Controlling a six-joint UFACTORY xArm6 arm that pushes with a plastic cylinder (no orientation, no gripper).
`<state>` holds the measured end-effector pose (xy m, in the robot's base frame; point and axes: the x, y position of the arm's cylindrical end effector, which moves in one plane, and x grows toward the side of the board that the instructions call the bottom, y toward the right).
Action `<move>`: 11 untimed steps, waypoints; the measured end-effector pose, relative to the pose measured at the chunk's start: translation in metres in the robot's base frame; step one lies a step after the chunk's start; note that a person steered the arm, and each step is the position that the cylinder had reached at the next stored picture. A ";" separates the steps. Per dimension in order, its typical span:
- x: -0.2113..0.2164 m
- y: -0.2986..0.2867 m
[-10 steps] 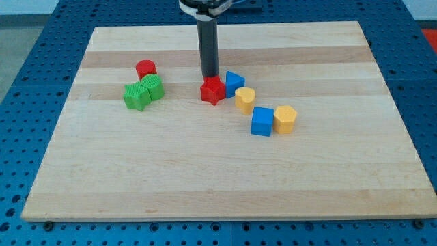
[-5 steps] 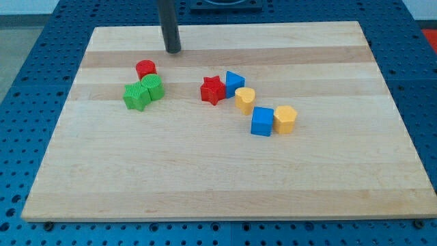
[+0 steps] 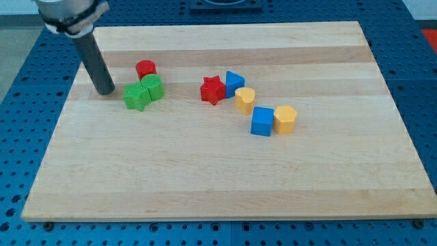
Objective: Move the green circle above left to the blue triangle
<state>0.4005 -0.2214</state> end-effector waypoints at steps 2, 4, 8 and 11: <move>0.039 0.045; 0.046 0.030; 0.001 -0.013; -0.025 0.031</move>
<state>0.3757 -0.1906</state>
